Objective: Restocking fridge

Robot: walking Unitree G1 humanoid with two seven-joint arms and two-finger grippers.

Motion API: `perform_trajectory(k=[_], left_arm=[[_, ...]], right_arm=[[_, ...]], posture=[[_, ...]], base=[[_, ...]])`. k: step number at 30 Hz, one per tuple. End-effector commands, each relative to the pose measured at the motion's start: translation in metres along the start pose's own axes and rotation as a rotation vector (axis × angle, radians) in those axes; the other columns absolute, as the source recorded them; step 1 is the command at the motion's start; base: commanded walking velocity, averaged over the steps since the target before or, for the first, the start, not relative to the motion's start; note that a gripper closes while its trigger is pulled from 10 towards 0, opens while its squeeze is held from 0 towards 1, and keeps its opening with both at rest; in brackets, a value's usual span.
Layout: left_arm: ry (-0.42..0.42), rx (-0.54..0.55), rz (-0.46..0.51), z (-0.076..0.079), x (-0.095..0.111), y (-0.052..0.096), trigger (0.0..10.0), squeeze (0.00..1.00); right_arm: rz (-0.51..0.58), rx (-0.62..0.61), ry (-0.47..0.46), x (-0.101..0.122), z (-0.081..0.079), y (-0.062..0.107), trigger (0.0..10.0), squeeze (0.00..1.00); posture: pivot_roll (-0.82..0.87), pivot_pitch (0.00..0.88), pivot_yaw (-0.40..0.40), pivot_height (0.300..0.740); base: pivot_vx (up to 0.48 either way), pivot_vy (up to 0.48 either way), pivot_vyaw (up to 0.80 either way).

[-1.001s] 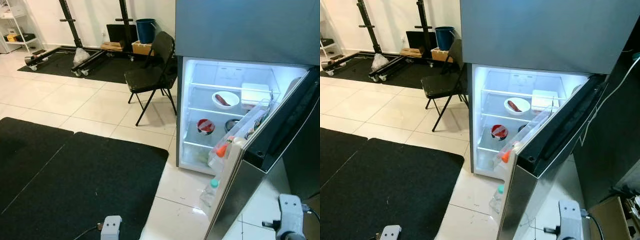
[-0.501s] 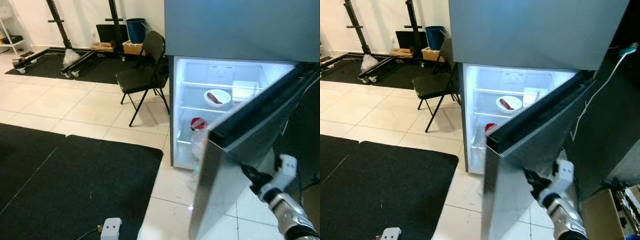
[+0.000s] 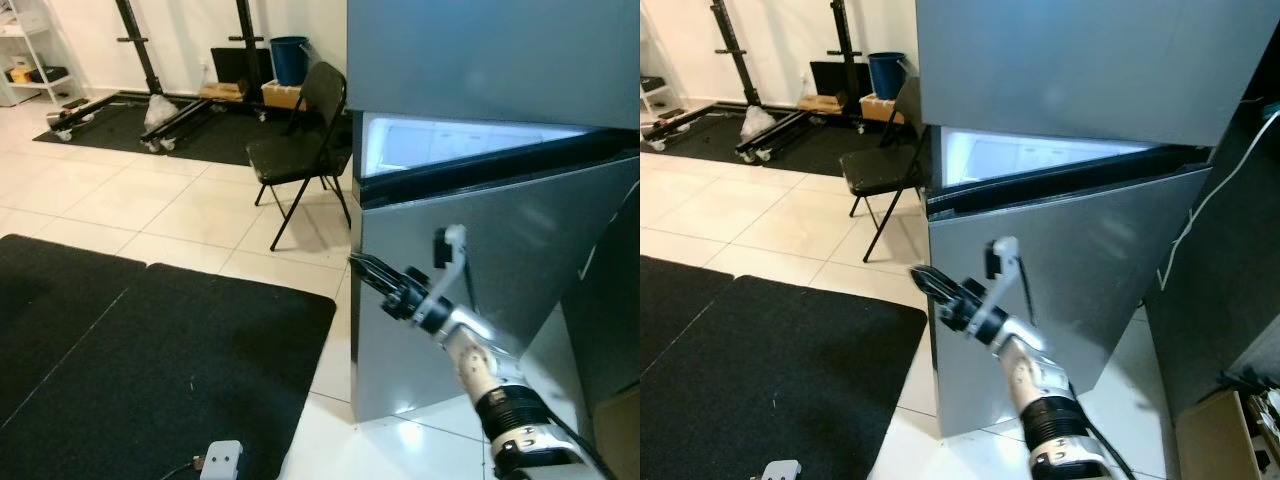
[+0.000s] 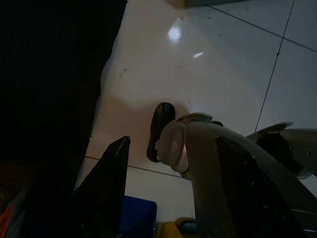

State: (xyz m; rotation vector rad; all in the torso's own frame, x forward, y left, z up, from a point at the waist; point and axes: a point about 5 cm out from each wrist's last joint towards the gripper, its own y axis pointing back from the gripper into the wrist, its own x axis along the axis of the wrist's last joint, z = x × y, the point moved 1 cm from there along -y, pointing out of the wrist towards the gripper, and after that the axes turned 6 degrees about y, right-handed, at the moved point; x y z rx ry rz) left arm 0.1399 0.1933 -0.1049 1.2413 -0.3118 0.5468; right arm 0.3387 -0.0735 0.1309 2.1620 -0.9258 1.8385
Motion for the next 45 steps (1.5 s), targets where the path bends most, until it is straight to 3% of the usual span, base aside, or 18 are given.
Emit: perform_trajectory(k=[1, 2, 3, 4, 5, 6, 7, 9, 10, 12, 14, 16, 18, 19, 20, 21, 30, 45], left_arm=[[0.003, 0.008, -0.003, -0.001, -0.001, 0.0, 10.0, 0.0], [0.003, 0.008, -0.003, -0.001, -0.001, 0.0, 10.0, 0.0], [0.002, 0.008, -0.004, 0.0, 0.0, 0.0, 10.0, 0.0], [0.002, 0.008, -0.004, 0.0, 0.0, 0.0, 10.0, 0.0], [0.001, 0.008, -0.005, 0.002, 0.001, -0.002, 10.0, 0.0], [-0.002, 0.013, -0.009, 0.003, 0.001, -0.002, 10.0, 0.0], [-0.002, 0.013, -0.009, 0.003, 0.001, -0.002, 10.0, 0.0], [-0.004, 0.018, -0.012, 0.003, 0.002, -0.003, 10.0, 0.0], [-0.004, 0.018, -0.012, 0.003, 0.002, -0.003, 10.0, 0.0], [0.004, 0.023, -0.005, 0.004, 0.004, -0.004, 10.0, 0.0], [0.004, 0.023, -0.005, 0.004, 0.004, -0.004, 10.0, 0.0], [0.01, 0.031, -0.004, 0.003, 0.004, -0.004, 10.0, 0.0], [0.01, 0.031, -0.004, 0.003, 0.004, -0.004, 10.0, 0.0], [0.005, 0.042, -0.018, 0.0, 0.003, -0.003, 10.0, 0.0], [0.005, 0.042, -0.018, 0.0, 0.003, -0.003, 10.0, 0.0], [0.021, 0.036, -0.028, -0.001, 0.001, -0.002, 10.0, 0.0], [0.008, 0.028, -0.03, 0.0, 0.002, -0.002, 10.0, 0.0], [-0.009, 0.026, -0.036, -0.001, 0.003, -0.002, 10.0, 0.0]], right_arm=[[-0.102, -0.176, 0.026, -0.018, 0.021, 0.024, 10.0, 0.0], [-0.102, -0.176, 0.026, -0.018, 0.021, 0.024, 10.0, 0.0], [-0.206, -0.302, 0.039, -0.034, 0.033, 0.044, 10.0, 0.0], [-0.206, -0.302, 0.039, -0.034, 0.033, 0.044, 10.0, 0.0], [-0.402, -0.509, 0.06, -0.061, 0.047, 0.086, 10.0, 0.0], [-0.5, -0.62, 0.043, -0.076, 0.051, 0.113, 10.0, 0.0], [-0.5, -0.62, 0.043, -0.076, 0.051, 0.113, 10.0, 0.0], [-0.653, -0.787, 0.002, -0.098, 0.049, 0.158, 10.0, 0.0], [-0.653, -0.787, 0.002, -0.098, 0.049, 0.158, 10.0, 0.0], [-0.874, -0.898, -0.011, -0.126, 0.032, 0.212, 10.0, 0.0], [-0.874, -0.898, -0.011, -0.126, 0.032, 0.212, 10.0, 0.0], [-1.021, -0.954, -0.035, -0.144, 0.012, 0.248, 10.0, 0.0], [-1.021, -0.954, -0.035, -0.144, 0.012, 0.248, 10.0, 0.0], [-1.12, -0.991, -0.086, -0.161, -0.011, 0.276, 10.0, 0.0], [-1.12, -0.991, -0.086, -0.161, -0.011, 0.276, 10.0, 0.0], [-1.178, -0.994, -0.114, -0.17, -0.026, 0.289, 10.0, 0.0], [-1.241, -1.025, -0.129, -0.179, -0.041, 0.303, 10.0, 0.0], [-1.25, -1.032, -0.11, -0.179, -0.041, 0.302, 10.0, 0.0]], posture=[[-0.01, 0.0, -0.004, 0.74], [-0.01, 0.0, -0.004, 0.74], [-0.02, 0.0, -0.004, 0.74], [-0.02, 0.0, -0.004, 0.74], [-0.02, 0.0, -0.005, 0.74], [-0.03, 0.0, -0.003, 0.74], [-0.03, 0.0, -0.003, 0.74], [-0.03, 0.0, -0.006, 0.74], [-0.03, 0.0, -0.006, 0.74], [-0.02, 0.0, -0.009, 0.74], [-0.02, 0.0, -0.009, 0.74], [-0.02, 0.0, -0.007, 0.74], [-0.02, 0.0, -0.007, 0.74], [-0.02, 0.0, -0.001, 0.74], [-0.02, 0.0, -0.001, 0.74], [-0.02, 0.0, -0.001, 0.74], [-0.02, 0.0, 0.003, 0.74], [-0.02, 0.0, 0.009, 0.74]], base=[[0.0, 0.0, 0.0], [0.0, 0.0, 0.0], [0.0, 0.0, 0.0], [0.0, 0.0, 0.0], [0.0, 0.0, 0.0], [0.0, 0.0, 0.0], [0.0, 0.0, 0.0], [0.0, 0.0, 0.0], [0.0, 0.0, 0.0], [0.0, 0.0, 0.0], [0.0, 0.0, 0.0], [0.0, 0.0, 0.0], [0.0, 0.0, 0.0], [0.0, 0.0, 0.0], [0.0, 0.0, 0.0], [0.0, 0.0, 0.0], [0.168, 0.0, 0.0], [0.335, 0.0, 0.0]])
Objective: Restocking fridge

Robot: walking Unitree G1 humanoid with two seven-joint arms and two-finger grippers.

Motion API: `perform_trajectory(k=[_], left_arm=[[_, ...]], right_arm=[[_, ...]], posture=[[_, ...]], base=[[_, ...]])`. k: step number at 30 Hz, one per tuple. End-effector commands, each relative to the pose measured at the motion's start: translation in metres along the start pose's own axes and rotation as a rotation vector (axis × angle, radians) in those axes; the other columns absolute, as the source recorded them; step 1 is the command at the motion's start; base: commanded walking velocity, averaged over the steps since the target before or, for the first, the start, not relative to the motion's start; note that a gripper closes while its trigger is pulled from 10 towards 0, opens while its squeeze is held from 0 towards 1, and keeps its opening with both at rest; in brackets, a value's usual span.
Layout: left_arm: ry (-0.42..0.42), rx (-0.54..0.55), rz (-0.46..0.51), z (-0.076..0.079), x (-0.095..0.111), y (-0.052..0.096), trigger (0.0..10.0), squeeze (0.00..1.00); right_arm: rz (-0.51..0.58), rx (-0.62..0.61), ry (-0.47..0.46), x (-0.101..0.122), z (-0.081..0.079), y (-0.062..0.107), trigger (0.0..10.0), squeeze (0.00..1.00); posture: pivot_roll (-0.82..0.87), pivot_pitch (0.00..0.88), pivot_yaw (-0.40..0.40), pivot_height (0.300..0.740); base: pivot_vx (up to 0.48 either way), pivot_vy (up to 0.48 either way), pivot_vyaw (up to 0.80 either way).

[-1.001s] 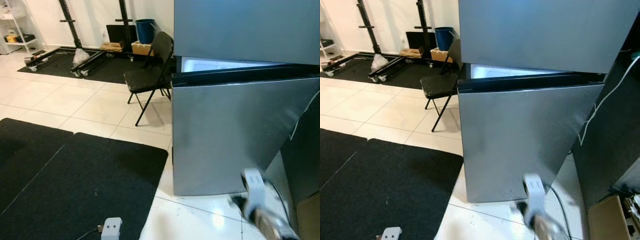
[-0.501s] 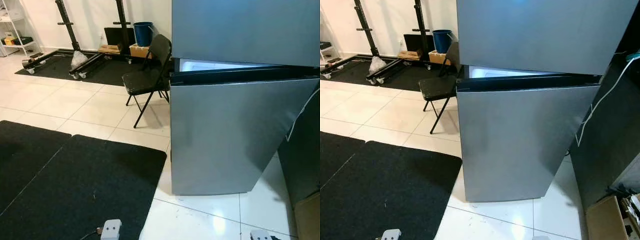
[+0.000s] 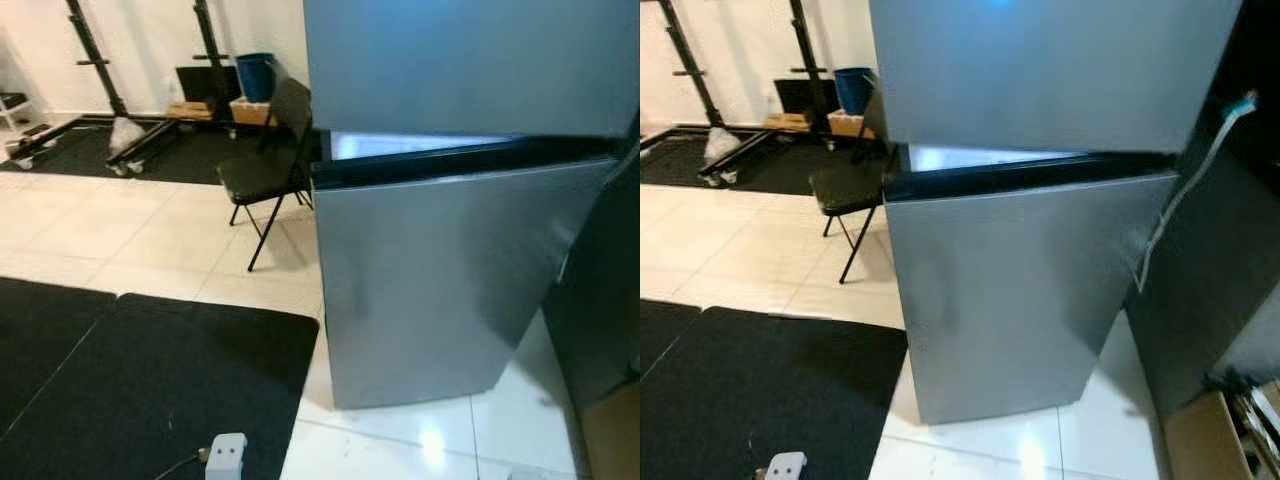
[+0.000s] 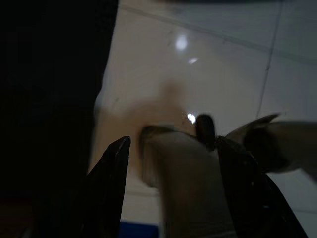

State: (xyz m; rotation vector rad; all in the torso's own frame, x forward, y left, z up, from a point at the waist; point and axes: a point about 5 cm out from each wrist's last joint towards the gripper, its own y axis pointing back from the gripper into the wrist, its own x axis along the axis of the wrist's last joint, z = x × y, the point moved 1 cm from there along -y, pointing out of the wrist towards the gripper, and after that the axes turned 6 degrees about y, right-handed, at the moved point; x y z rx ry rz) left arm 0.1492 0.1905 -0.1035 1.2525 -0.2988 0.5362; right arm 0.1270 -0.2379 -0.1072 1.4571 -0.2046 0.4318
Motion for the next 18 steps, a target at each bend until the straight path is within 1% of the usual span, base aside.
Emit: perform_trajectory(k=[1, 7, 8, 9, 12, 14, 15, 18], left_arm=[[-0.01, 0.016, -0.021, -0.005, -0.005, 0.002, 10.0, 0.0], [-0.013, 0.017, -0.021, -0.004, -0.006, 0.002, 10.0, 0.0], [-0.01, 0.025, -0.02, -0.004, -0.006, 0.002, 10.0, 0.0], [-0.011, 0.042, -0.016, -0.005, -0.005, 0.002, 10.0, 0.0], [-0.01, 0.045, -0.014, -0.005, -0.005, 0.002, 10.0, 0.0], [-0.009, 0.04, -0.013, -0.005, -0.005, 0.002, 10.0, 0.0], [-0.009, 0.04, -0.013, -0.005, -0.005, 0.002, 10.0, 0.0], [-0.008, 0.039, -0.014, -0.004, -0.006, 0.002, 10.0, 0.0]], right_arm=[[0.017, 0.01, -0.004, 0.005, -0.006, -0.002, 10.0, 0.0], [0.044, 0.001, -0.005, 0.013, -0.004, -0.002, 10.0, 0.0], [0.072, 0.0, -0.018, 0.019, -0.002, -0.002, 10.0, 0.0], [0.127, 0.011, -0.046, 0.03, -0.001, -0.002, 10.0, 0.0], [0.332, 0.065, -0.151, 0.069, 0.006, 0.002, 10.0, 0.0], [0.399, 0.098, -0.187, 0.081, 0.008, 0.005, 10.0, 0.0], [0.399, 0.098, -0.187, 0.081, 0.008, 0.005, 10.0, 0.0], [0.598, 0.26, -0.271, 0.116, 0.011, 0.015, 10.0, 0.0]], posture=[[-0.02, 0.0, 0.009, 0.74], [-0.02, 0.0, 0.007, 0.74], [-0.02, 0.0, 0.007, 0.74], [-0.02, 0.0, 0.006, 0.74], [-0.03, 0.0, 0.006, 0.74], [-0.03, 0.0, 0.006, 0.74], [-0.03, 0.0, 0.006, 0.74], [-0.03, 0.0, 0.005, 0.74]], base=[[0.337, 0.0, 0.0], [0.334, 0.0, 0.0], [0.319, 0.0, 0.0], [0.0, 0.0, 0.0], [0.0, 0.0, 0.0], [0.0, 0.0, 0.0], [0.0, 0.0, 0.0], [0.0, 0.0, 0.0]])
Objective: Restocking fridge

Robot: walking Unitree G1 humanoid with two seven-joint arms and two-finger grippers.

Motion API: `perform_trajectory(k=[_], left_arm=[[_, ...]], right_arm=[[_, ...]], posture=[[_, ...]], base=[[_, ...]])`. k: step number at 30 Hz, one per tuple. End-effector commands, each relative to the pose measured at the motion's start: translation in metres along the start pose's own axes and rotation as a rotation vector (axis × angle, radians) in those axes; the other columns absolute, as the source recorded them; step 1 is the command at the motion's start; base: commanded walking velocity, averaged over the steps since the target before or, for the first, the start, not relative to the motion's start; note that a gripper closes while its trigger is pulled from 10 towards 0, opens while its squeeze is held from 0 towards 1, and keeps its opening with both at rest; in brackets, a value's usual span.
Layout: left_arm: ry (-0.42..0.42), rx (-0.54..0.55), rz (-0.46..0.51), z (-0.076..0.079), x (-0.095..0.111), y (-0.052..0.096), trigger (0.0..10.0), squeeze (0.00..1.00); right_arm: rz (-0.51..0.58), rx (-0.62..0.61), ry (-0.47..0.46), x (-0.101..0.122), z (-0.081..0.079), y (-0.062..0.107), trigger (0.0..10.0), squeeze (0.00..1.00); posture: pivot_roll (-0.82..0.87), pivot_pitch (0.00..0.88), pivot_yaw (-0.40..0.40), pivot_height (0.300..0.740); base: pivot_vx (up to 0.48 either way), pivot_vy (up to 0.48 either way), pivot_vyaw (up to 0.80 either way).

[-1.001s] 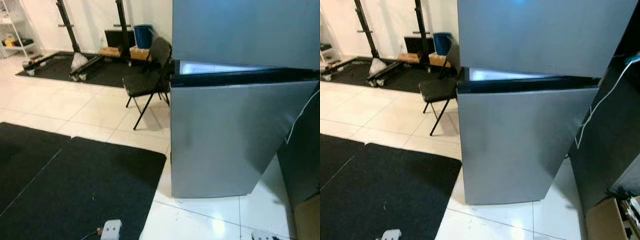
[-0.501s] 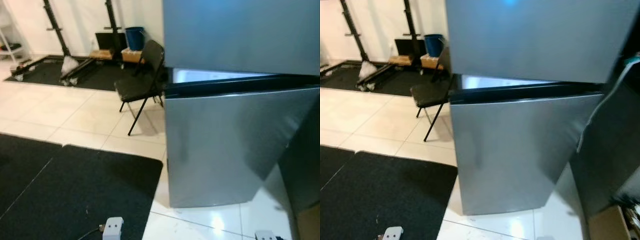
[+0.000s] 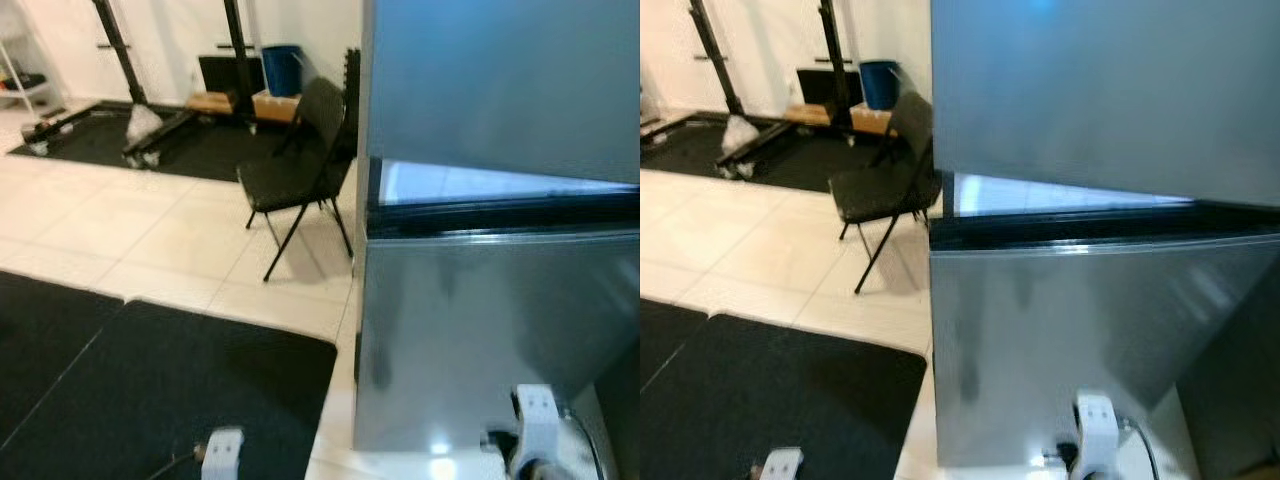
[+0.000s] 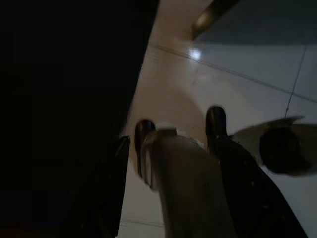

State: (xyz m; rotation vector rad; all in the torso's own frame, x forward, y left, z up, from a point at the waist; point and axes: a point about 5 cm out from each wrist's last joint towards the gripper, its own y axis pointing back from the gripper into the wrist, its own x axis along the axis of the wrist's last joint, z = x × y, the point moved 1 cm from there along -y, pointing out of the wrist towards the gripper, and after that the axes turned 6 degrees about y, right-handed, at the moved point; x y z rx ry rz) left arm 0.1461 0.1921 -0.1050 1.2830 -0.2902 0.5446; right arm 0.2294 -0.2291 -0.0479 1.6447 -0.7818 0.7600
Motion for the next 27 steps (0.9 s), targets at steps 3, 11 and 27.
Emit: perform_trajectory(k=[3, 11, 27], left_arm=[[-0.01, 0.007, -0.015, -0.002, -0.003, 0.001, 10.0, 0.0], [-0.009, 0.005, -0.016, 0.0, -0.004, 0.001, 10.0, 0.0], [-0.02, 0.006, -0.027, -0.006, -0.009, 0.004, 10.0, 0.0]], right_arm=[[0.135, 0.129, -0.114, 0.02, -0.002, 0.0, 10.0, 0.0], [0.361, 0.406, -0.151, 0.073, -0.019, -0.005, 10.0, 0.0], [0.532, 0.566, 0.152, 0.172, -0.08, -0.028, 10.0, 0.0]], posture=[[-0.03, 0.0, 0.004, 0.74], [-0.03, 0.0, 0.0, 0.74], [-0.02, 0.0, 0.008, 0.74]], base=[[0.0, 0.0, 0.0], [0.0, 0.0, 0.0], [0.0, 0.0, 0.0]])
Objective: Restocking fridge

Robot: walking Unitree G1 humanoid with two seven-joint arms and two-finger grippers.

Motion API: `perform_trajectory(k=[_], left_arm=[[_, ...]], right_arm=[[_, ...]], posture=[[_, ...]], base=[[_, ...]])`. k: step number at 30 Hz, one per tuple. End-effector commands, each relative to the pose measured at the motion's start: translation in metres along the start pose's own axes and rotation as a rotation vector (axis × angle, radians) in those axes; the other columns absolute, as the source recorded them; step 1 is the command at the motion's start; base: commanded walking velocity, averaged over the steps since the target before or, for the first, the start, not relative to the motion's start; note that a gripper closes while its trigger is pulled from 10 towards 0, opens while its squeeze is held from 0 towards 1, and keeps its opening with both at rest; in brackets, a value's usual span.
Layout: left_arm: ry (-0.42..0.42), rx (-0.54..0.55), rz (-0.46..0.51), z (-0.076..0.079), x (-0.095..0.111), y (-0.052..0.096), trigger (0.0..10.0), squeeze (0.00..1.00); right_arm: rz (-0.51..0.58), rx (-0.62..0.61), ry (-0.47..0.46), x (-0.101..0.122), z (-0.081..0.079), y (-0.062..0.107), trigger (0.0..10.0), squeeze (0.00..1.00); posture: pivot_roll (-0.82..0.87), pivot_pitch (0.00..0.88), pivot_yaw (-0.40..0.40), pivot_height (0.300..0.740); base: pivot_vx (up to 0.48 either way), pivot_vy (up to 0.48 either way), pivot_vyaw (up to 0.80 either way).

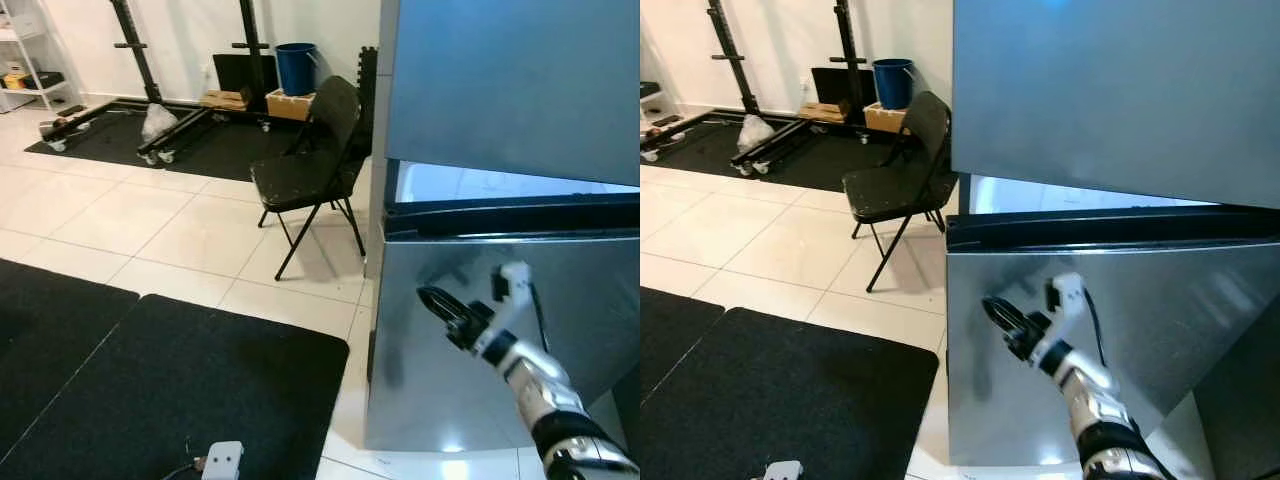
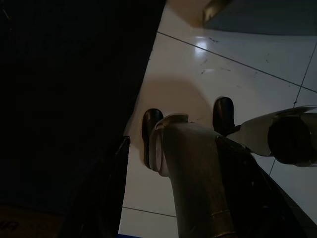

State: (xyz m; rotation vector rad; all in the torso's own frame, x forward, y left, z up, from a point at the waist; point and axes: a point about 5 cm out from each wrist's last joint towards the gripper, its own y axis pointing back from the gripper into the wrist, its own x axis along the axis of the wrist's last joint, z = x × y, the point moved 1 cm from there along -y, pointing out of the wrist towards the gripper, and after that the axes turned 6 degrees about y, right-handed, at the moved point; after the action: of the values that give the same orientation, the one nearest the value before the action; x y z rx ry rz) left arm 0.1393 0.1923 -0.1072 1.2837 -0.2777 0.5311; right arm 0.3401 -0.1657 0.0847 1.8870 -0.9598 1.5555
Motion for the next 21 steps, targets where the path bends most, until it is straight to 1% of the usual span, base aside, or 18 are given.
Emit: perform_trajectory(k=[1, 2, 5, 8, 9, 14, 15, 16, 17, 18, 20, 21], left_arm=[[-0.026, 0.007, -0.014, -0.006, -0.004, 0.003, 10.0, 0.0], [-0.026, 0.007, -0.014, -0.006, -0.004, 0.003, 10.0, 0.0], [-0.022, 0.013, -0.029, -0.011, -0.014, 0.008, 10.0, 0.0], [-0.019, 0.017, -0.035, -0.014, -0.018, 0.01, 10.0, 0.0], [-0.014, 0.021, -0.041, -0.016, -0.022, 0.012, 10.0, 0.0], [-0.011, 0.024, -0.045, -0.018, -0.025, 0.013, 10.0, 0.0], [-0.007, 0.027, -0.046, -0.02, -0.029, 0.016, 10.0, 0.0], [-0.007, 0.027, -0.046, -0.02, -0.029, 0.016, 10.0, 0.0], [-0.005, 0.026, -0.042, -0.022, -0.031, 0.017, 10.0, 0.0], [-0.005, 0.026, -0.042, -0.022, -0.031, 0.017, 10.0, 0.0], [-0.003, 0.025, -0.034, -0.026, -0.033, 0.02, 10.0, 0.0], [-0.003, 0.025, -0.034, -0.026, -0.033, 0.02, 10.0, 0.0]], right_arm=[[0.009, -0.002, 0.042, 0.01, 0.0, -0.009, 10.0, 0.0], [0.009, -0.002, 0.042, 0.01, 0.0, -0.009, 10.0, 0.0], [-0.015, 0.008, 0.098, 0.021, -0.002, -0.022, 10.0, 0.0], [-0.019, 0.002, 0.112, 0.025, -0.001, -0.026, 10.0, 0.0], [-0.024, -0.015, 0.136, 0.031, 0.0, -0.03, 10.0, 0.0], [-0.03, -0.039, 0.158, 0.036, 0.002, -0.034, 10.0, 0.0], [-0.035, -0.082, 0.192, 0.044, 0.006, -0.039, 10.0, 0.0], [-0.035, -0.082, 0.192, 0.044, 0.006, -0.039, 10.0, 0.0], [-0.041, -0.12, 0.232, 0.052, 0.009, -0.043, 10.0, 0.0], [-0.041, -0.12, 0.232, 0.052, 0.009, -0.043, 10.0, 0.0], [-0.067, -0.174, 0.299, 0.062, 0.013, -0.049, 10.0, 0.0], [-0.067, -0.174, 0.299, 0.062, 0.013, -0.049, 10.0, 0.0]], posture=[[-0.02, 0.0, 0.008, 0.74], [-0.02, 0.0, 0.008, 0.74], [0.0, 0.0, -0.001, 0.74], [0.01, 0.0, -0.006, 0.74], [0.02, 0.0, -0.012, 0.74], [0.02, 0.0, -0.013, 0.74], [0.04, 0.0, -0.021, 0.74], [0.04, 0.0, -0.021, 0.74], [0.05, 0.0, -0.024, 0.74], [0.05, 0.0, -0.024, 0.74], [0.06, 0.0, -0.029, 0.74], [0.06, 0.0, -0.029, 0.74]], base=[[0.0, 0.0, 0.0], [0.0, 0.0, 0.0], [0.0, 0.0, 0.0], [0.0, 0.0, 0.0], [0.0, 0.0, 0.0], [0.0, 0.0, 0.0], [0.0, 0.0, 0.0], [0.0, 0.0, 0.0], [0.0, 0.0, 0.0], [0.0, 0.0, 0.0], [0.0, 0.0, 0.0], [0.0, 0.0, 0.0]])
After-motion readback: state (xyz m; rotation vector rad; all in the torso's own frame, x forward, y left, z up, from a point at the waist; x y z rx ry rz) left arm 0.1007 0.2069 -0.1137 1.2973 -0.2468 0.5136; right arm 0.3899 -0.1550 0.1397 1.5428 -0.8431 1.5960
